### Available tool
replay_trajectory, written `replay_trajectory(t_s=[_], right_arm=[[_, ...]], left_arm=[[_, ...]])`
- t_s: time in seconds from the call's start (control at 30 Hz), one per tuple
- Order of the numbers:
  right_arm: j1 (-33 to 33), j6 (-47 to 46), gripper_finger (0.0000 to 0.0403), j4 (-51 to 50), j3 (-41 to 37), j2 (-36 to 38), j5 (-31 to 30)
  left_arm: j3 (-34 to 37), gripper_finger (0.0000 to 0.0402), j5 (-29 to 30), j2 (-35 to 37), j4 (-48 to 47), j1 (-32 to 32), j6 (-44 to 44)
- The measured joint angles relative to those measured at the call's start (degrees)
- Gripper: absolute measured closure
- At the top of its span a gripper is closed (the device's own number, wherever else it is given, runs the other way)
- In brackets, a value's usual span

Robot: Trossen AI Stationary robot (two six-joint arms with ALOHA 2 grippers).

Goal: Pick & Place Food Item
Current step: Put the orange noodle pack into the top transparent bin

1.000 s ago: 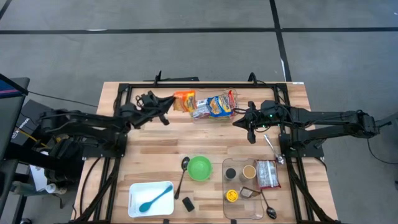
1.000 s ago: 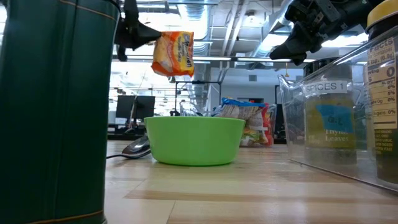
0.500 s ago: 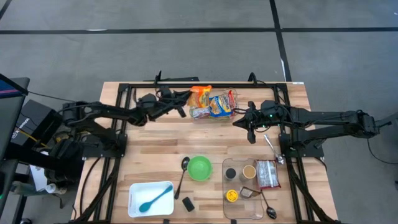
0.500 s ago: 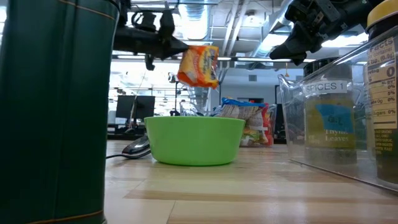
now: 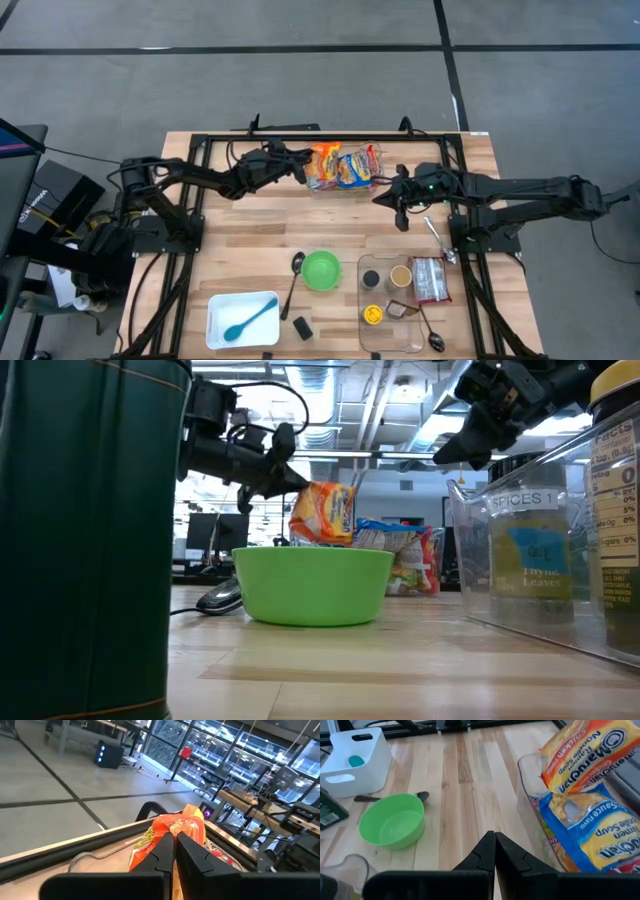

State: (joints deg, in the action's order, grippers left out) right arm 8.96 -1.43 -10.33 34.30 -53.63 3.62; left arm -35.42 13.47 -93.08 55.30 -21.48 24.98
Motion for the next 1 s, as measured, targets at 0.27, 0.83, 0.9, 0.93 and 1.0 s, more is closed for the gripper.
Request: replay_trajectory(t_s=[0.27,0.83,0.9,0.93,1.0], right_arm=[[0.2,0.4,0.0403,1.6,0.0,-2.1,0.0],[0.0,0.5,0.0403,3.1,0.1,-1.5,0.0],[0.0,0.6,0.0403,3.1,0.1,-1.5,0.0],[0.0,0.6,0.0403,3.1,0.1,-1.5,0.0],[0.0,0.5,0.0403,3.1,0.1,-1.5,0.0]], left_arm=[[0.0,0.0398,0.2,-0.9,-2.1,-0.2,2.8],[0.0,0.0376,1.5,-0.9,-7.4,-1.5,2.0],[0.0,0.0368,1.5,-0.9,-7.4,-1.5,2.0],[0.0,0.0363,1.5,-0.9,-7.4,-1.5,2.0],[0.0,0.0349,1.5,-0.9,-7.4,-1.5,0.6]])
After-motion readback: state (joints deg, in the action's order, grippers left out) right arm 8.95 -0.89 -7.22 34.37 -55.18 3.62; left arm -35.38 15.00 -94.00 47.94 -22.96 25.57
